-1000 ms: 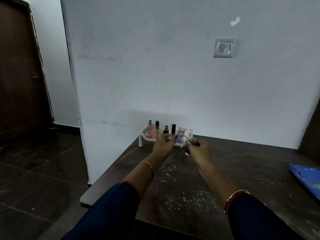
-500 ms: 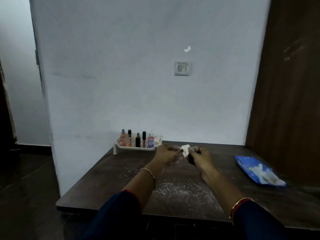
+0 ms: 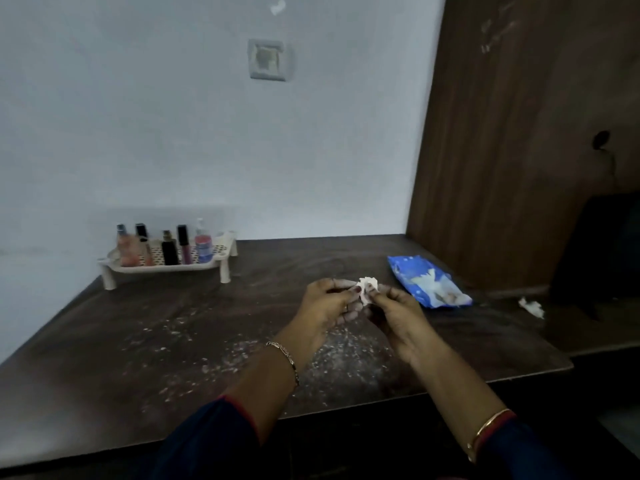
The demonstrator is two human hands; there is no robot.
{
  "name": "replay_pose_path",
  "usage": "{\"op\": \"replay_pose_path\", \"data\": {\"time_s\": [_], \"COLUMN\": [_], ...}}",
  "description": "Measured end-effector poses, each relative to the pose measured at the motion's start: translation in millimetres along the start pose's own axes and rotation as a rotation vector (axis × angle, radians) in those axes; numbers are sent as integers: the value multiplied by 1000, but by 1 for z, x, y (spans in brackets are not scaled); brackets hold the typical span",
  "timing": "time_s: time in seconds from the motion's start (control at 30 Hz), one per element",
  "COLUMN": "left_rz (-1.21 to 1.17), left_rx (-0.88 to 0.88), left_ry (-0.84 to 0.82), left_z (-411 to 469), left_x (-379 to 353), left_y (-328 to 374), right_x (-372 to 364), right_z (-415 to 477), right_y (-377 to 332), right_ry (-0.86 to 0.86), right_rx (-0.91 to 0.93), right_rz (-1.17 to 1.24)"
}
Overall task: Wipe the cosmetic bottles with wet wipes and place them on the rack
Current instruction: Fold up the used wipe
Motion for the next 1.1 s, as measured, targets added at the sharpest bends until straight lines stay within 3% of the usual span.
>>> {"op": "replay_pose_path", "data": {"time_s": [0.3, 0.67, 0.97, 1.1], "left_rz": [50, 152, 326, 411], "left_rx": [134, 433, 698, 814], "left_ry": [-126, -252, -542, -473], "left_z": [59, 30, -35, -48], "left_x": [-74, -188, -304, -308], "left_y": [-22, -24, -112, -173], "right_x": [87, 181, 305, 344], "right_z": [35, -26, -132, -165], "right_y": [-5, -78, -77, -34], "right_ry": [222, 458, 802, 979], "right_rx": [-33, -166, -252, -354], "right_rz": [57, 85, 149, 172]}}
Point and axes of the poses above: each hand's wrist, its own z-axis towards the middle knuckle, its own x-axis out of the back of the hand, y = z × x, the point moved 8 cm from there along z, towards the middle knuckle, and after that the axes turned 4 degrees about x, right-handed, at the moved point
